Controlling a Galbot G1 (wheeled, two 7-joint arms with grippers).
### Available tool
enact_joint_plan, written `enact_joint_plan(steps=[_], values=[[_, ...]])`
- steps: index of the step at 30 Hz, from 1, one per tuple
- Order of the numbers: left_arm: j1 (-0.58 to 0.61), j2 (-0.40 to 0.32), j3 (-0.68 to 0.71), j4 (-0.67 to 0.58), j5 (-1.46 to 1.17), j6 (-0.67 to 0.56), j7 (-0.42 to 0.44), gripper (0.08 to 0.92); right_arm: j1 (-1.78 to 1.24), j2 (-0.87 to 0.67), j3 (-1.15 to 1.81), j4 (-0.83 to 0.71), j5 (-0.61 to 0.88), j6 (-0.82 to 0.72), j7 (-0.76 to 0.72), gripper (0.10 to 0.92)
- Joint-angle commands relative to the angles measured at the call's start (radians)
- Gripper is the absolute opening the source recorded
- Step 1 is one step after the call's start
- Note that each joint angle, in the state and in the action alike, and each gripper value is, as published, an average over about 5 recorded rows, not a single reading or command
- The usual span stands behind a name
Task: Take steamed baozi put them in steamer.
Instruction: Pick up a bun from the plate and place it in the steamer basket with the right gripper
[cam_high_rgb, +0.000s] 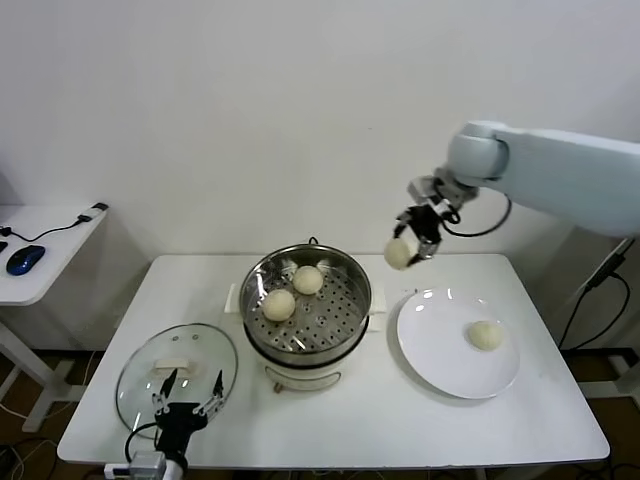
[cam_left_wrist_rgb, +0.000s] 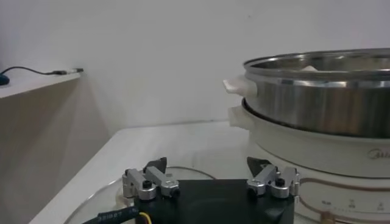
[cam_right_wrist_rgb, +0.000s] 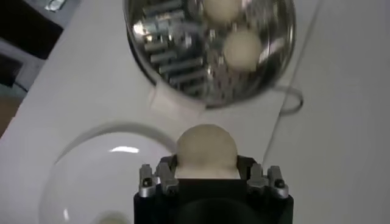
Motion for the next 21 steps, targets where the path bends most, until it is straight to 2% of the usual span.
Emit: enact_joint_plan(steps=[1, 6, 11, 21], values=[[0.0, 0.001, -0.001, 0.002, -0.001, 0.0, 0.0, 0.823, 0.029, 0.22, 0.05, 0.173, -0.169, 0.241, -0.044, 0.651], [0.0, -0.005, 0.004, 0.002, 0.0, 0.001, 0.0, 0.823, -0.063, 0.275, 0.021, 0.165, -0.322, 0.314, -0.016, 0.65], [0.006, -0.013, 0.007, -0.007, 0.003, 0.003, 0.0, 0.823, -0.181, 0.313, 0.028, 0.084, -0.44, 0.324, 0.025, 0.649], [0.011, -0.015, 0.002, -0.008, 0.006, 0.006, 0.0, 0.823, -0.307, 0.382, 0.043, -0.053, -0.51, 0.34, 0.025, 0.65]])
